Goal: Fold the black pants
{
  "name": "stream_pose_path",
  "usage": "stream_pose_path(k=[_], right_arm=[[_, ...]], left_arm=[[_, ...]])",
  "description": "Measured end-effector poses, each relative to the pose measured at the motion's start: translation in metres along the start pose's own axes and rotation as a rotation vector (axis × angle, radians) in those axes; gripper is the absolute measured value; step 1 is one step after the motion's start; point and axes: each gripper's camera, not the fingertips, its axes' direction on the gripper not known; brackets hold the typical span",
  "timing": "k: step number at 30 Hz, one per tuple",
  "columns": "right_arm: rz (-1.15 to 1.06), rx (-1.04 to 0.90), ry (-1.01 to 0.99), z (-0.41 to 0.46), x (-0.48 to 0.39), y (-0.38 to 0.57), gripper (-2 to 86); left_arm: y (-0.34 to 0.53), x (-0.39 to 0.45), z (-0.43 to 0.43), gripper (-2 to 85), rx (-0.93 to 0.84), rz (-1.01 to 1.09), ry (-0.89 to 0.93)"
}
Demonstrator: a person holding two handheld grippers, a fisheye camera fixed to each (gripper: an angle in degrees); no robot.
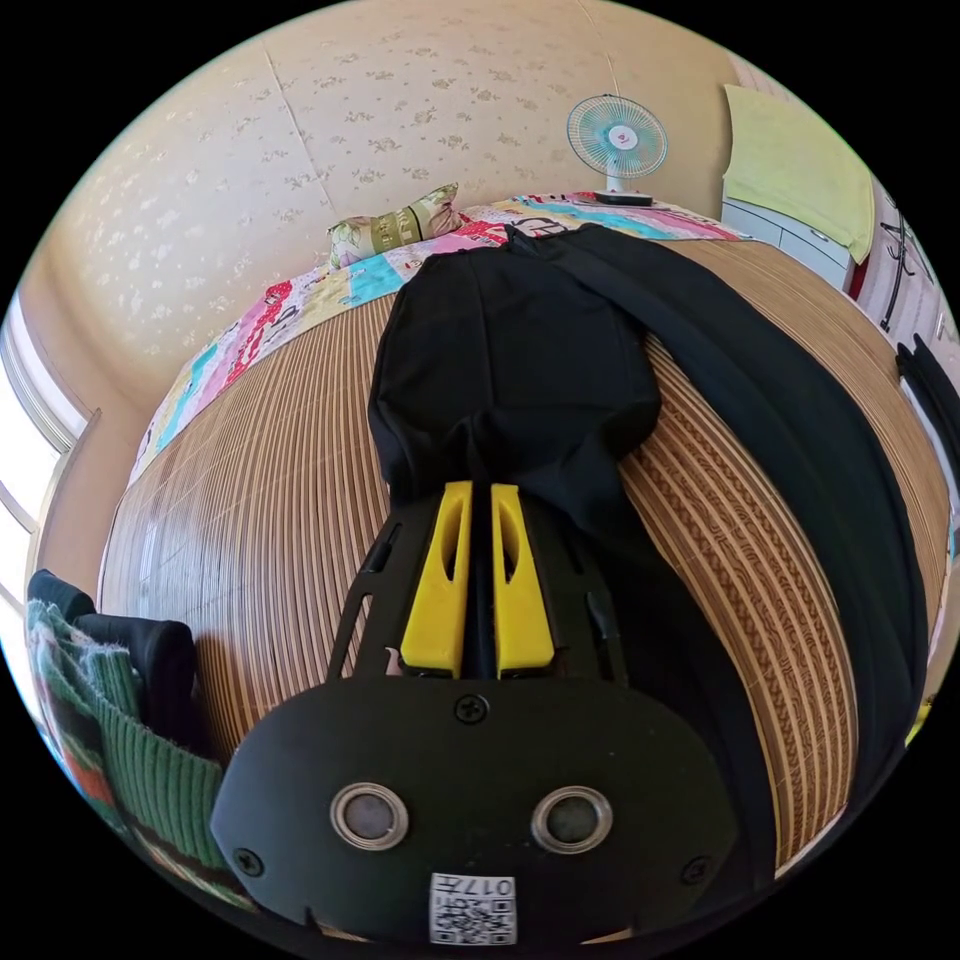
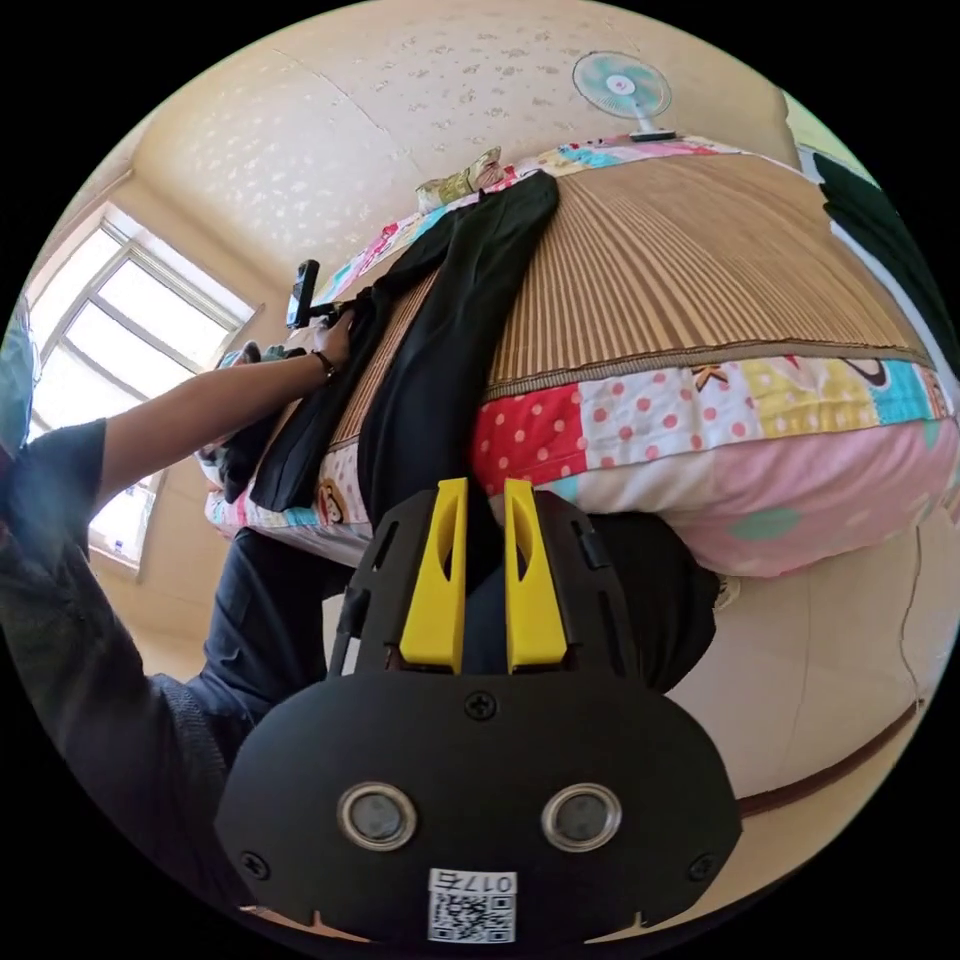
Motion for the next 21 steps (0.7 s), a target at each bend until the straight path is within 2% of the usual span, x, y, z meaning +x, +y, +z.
stream_pose_path(k=[4,9,11,16,21], right_arm=[[0.045,-0.077,-0.059,0.008,0.015,-0.013,1.7],[-0.105,-0.170,0.094,0.023,-0.019,-0.026,0.8],[-0.096,-0.177,0.064,0.023,-0.014,-0.029,0.7],[0.054,-0.179,-0.182,0.018,0.035,-0.035,0.4],[0.041,-0.216,-0.148,0.023,0.030,-0.043,0.3]], left_arm=[[0.002,-0.005,-0.004,3.7,0.000,0.000,0.003],[0.004,-0.004,-0.011,3.9,0.005,0.028,-0.021],[0.005,0.006,-0.014,3.9,0.004,0.064,-0.081],[0.011,0.011,-0.022,2.9,0.005,0.080,-0.168],[0.023,-0.018,-0.043,3.1,0.032,0.020,-0.069]])
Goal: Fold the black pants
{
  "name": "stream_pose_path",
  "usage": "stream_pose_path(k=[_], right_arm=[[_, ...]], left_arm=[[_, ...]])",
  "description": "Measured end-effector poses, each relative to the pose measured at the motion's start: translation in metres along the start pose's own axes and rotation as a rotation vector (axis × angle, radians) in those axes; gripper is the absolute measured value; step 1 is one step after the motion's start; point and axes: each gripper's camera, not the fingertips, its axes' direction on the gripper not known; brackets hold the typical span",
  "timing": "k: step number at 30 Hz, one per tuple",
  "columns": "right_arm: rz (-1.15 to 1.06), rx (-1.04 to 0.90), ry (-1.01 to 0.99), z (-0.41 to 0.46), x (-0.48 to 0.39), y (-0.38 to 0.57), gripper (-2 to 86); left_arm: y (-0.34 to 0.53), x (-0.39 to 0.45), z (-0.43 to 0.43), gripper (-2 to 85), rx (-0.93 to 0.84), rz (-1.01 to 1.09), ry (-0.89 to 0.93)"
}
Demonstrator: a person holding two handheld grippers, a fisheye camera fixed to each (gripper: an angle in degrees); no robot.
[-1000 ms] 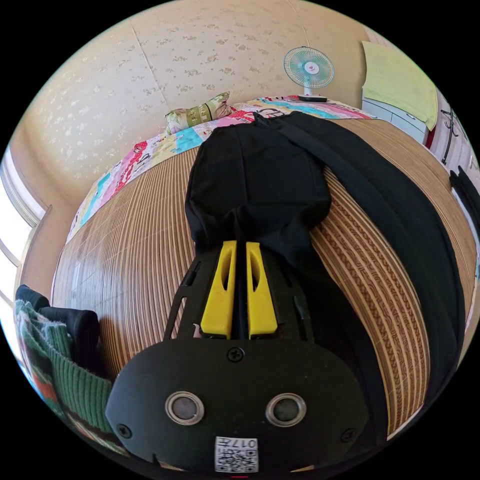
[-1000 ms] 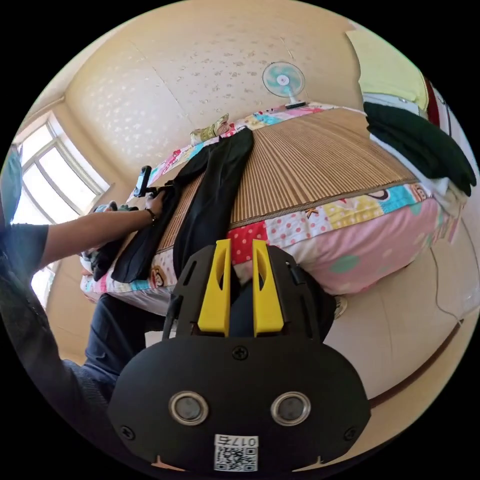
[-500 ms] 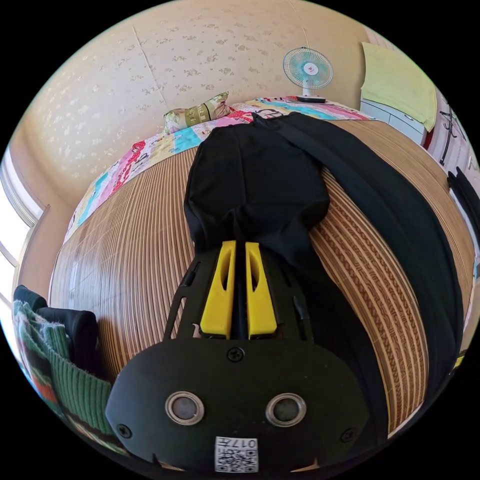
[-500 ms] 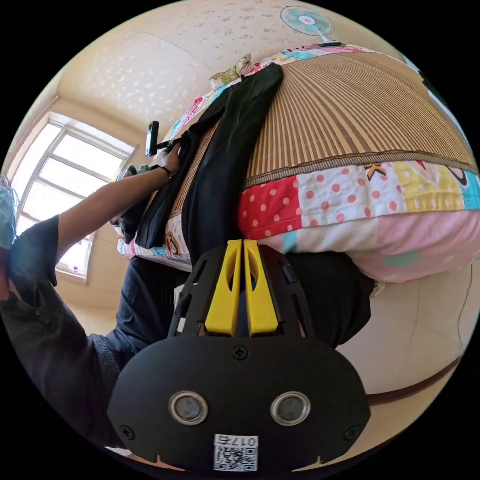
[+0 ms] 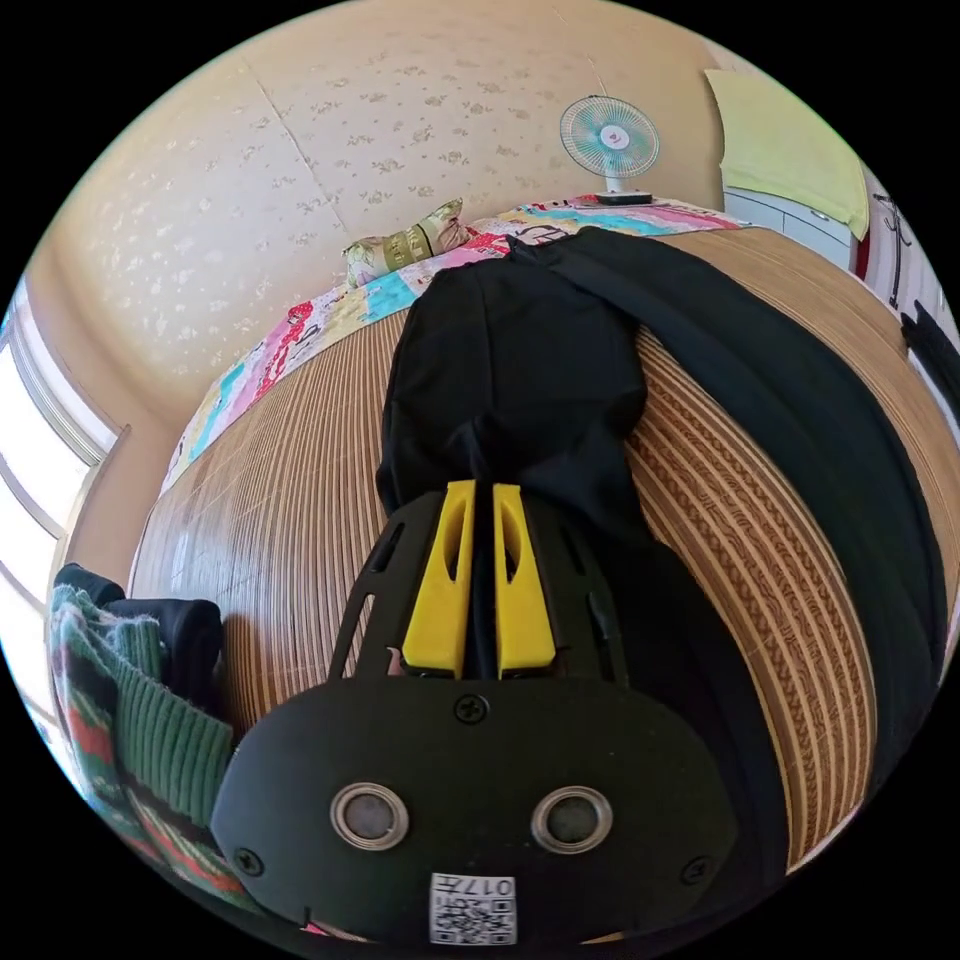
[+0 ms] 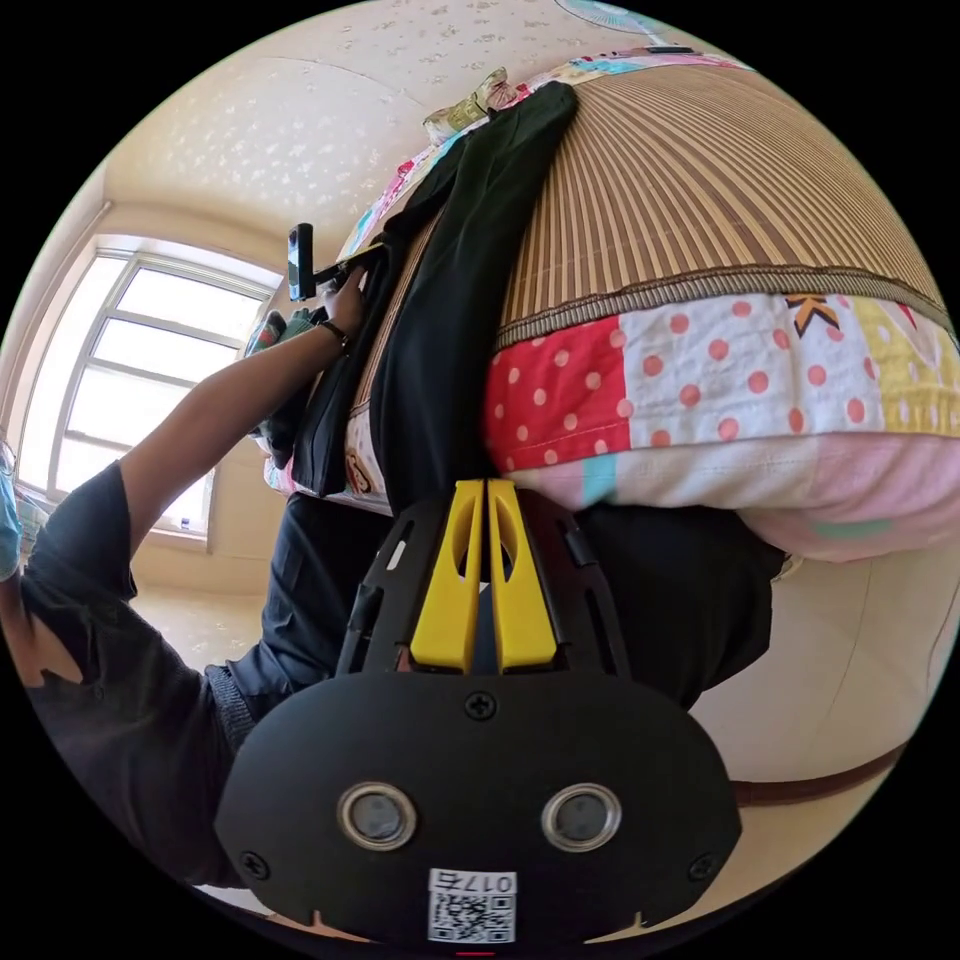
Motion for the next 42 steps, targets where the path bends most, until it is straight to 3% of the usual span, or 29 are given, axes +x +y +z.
stream_pose_path(k=[7,16,18,22,27,31,38,42], right_arm=[[0.026,-0.024,-0.088,0.000,0.013,-0.004,0.2],[-0.007,-0.067,-0.037,0.006,0.003,-0.008,0.3],[-0.004,-0.066,-0.045,0.006,0.003,-0.008,0.3],[-0.006,-0.069,-0.041,0.007,0.001,-0.009,0.4],[0.008,-0.073,-0.051,0.009,0.000,-0.009,0.5],[0.009,-0.075,-0.043,0.009,-0.003,-0.008,0.5],[0.011,-0.096,-0.019,0.013,-0.011,-0.008,0.6],[0.001,-0.099,0.000,0.013,-0.019,-0.006,0.6]], left_arm=[[0.039,-0.030,-0.035,4.8,-0.033,-0.044,0.148],[0.050,-0.040,-0.071,4.9,-0.111,-0.024,0.107],[0.056,-0.048,-0.092,4.2,-0.072,-0.065,0.171],[0.112,-0.033,-0.170,5.4,0.141,-0.026,0.538],[0.176,0.032,-0.235,7.0,0.198,0.101,0.841],[0.209,0.093,-0.230,9.4,0.000,0.067,0.833],[0.227,0.106,-0.242,6.8,-0.018,-0.052,0.749],[0.211,0.101,-0.230,2.2,-0.144,-0.030,0.948]])
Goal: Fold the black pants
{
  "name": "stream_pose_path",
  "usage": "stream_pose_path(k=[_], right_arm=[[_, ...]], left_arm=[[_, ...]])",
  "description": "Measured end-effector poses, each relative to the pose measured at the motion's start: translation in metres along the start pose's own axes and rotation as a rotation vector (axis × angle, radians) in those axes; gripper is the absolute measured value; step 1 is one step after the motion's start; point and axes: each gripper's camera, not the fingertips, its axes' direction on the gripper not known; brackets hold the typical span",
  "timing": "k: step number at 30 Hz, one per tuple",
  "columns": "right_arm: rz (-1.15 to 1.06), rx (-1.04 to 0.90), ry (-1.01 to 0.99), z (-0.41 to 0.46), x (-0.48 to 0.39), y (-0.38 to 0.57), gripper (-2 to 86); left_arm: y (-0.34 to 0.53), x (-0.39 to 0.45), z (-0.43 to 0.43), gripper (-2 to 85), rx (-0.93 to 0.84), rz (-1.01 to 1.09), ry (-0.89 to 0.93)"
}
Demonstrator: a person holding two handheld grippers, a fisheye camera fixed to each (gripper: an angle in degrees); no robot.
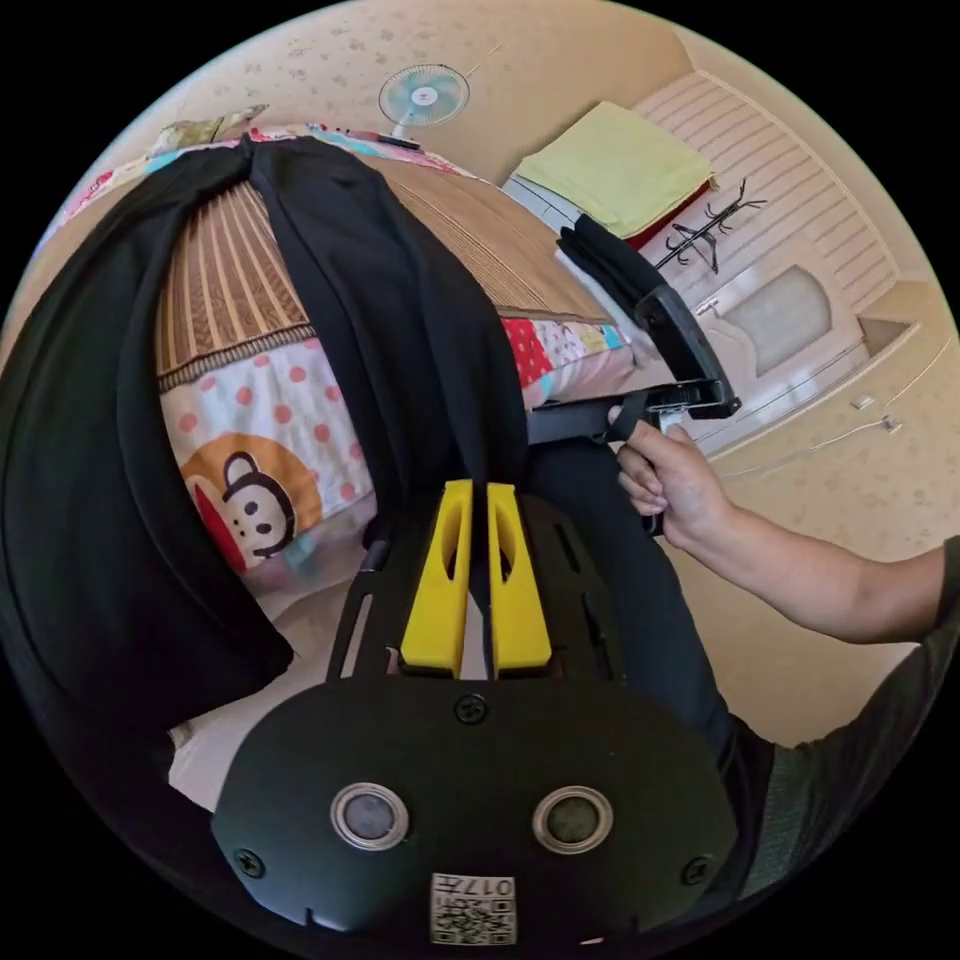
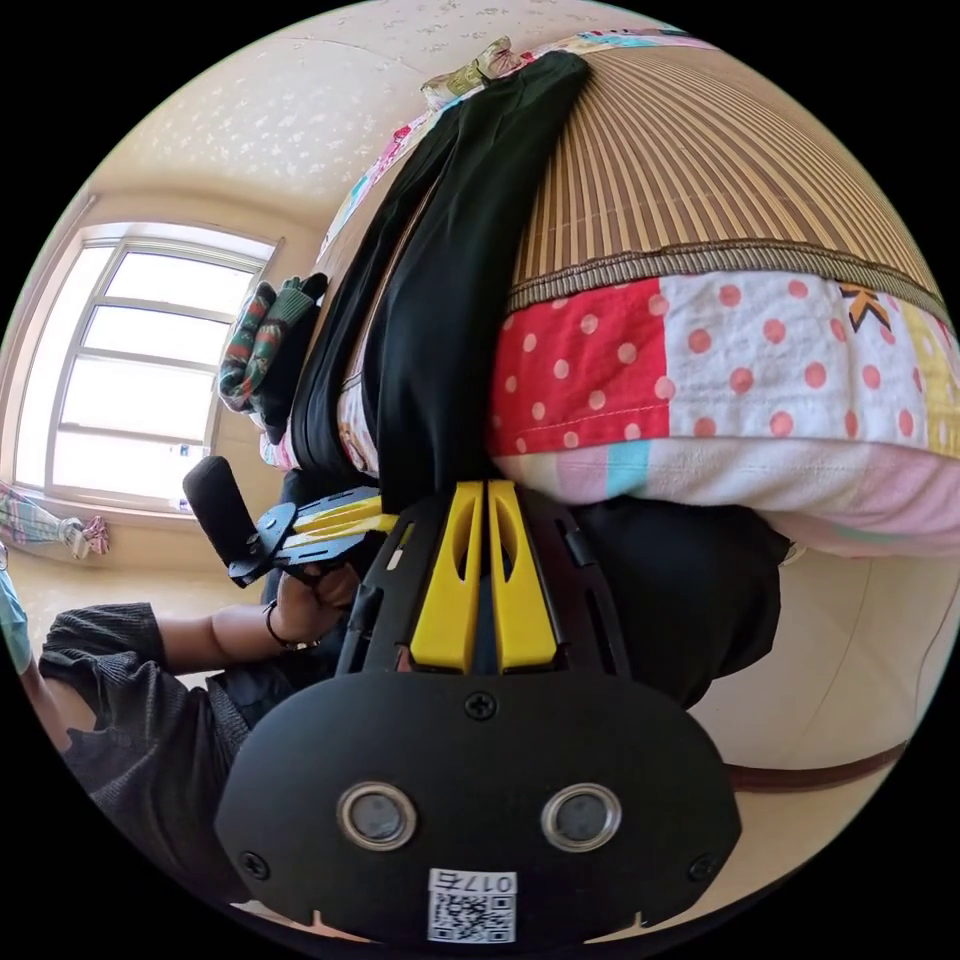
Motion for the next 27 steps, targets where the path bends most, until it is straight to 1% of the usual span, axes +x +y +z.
stream_pose_path(k=[2,4,7,9,11,13,15,17,18,19,20,21,22,23,24,26,27], right_arm=[[-0.005,0.007,-0.009,-0.001,-0.002,0.002,0.6],[-0.052,0.014,-0.075,-0.003,-0.005,0.005,0.6],[-0.149,0.035,-0.165,-0.008,-0.014,0.009,0.6],[-0.176,0.049,-0.208,-0.012,-0.014,0.012,0.6],[-0.145,0.086,-0.246,-0.017,-0.007,0.016,0.6],[-0.067,0.143,-0.260,-0.022,0.002,0.021,0.6],[-0.059,0.149,-0.276,-0.021,0.001,0.021,0.6],[-0.066,0.124,-0.266,-0.018,-0.005,0.018,0.6],[-0.072,0.109,-0.250,-0.016,-0.011,0.015,0.6],[-0.072,0.097,-0.234,-0.013,-0.016,0.013,0.7],[-0.068,0.091,-0.227,-0.012,-0.018,0.011,0.7],[-0.060,0.081,-0.214,-0.010,-0.022,0.008,0.8],[-0.048,0.073,-0.202,-0.010,-0.027,0.005,0.9],[-0.044,0.074,-0.192,-0.010,-0.030,0.003,0.9],[-0.040,0.087,-0.166,-0.013,-0.037,-0.001,1.1],[-0.065,0.147,-0.137,-0.027,-0.050,-0.012,1.4],[-0.079,0.194,-0.122,-0.038,-0.058,-0.024,1.8]], left_arm=[[-0.007,-0.013,-0.032,1.0,0.066,-0.005,0.259],[-0.011,-0.021,-0.060,0.5,0.111,-0.024,0.375],[-0.012,-0.021,-0.110,0.2,0.161,-0.007,0.398],[-0.007,-0.024,-0.140,0.1,0.221,-0.008,0.422],[0.006,-0.037,-0.179,0.1,0.335,-0.049,0.476],[0.019,-0.047,-0.207,0.1,0.429,-0.087,0.492],[0.034,-0.055,-0.236,0.1,0.530,-0.111,0.471],[0.055,-0.061,-0.267,0.3,0.649,-0.147,0.396],[0.061,-0.062,-0.271,0.3,0.669,-0.164,0.367],[0.069,-0.064,-0.276,0.4,0.682,-0.218,0.293],[0.074,-0.066,-0.275,0.4,0.650,-0.297,0.210],[0.075,-0.066,-0.273,0.5,0.620,-0.337,0.164],[0.074,-0.061,-0.265,0.5,0.554,-0.393,0.073],[0.072,-0.049,-0.255,0.6,0.498,-0.410,-0.003],[0.069,-0.042,-0.249,0.6,0.474,-0.406,-0.035],[0.057,-0.006,-0.225,0.5,0.393,-0.372,-0.137],[0.054,0.003,-0.219,0.5,0.374,-0.365,-0.156]])
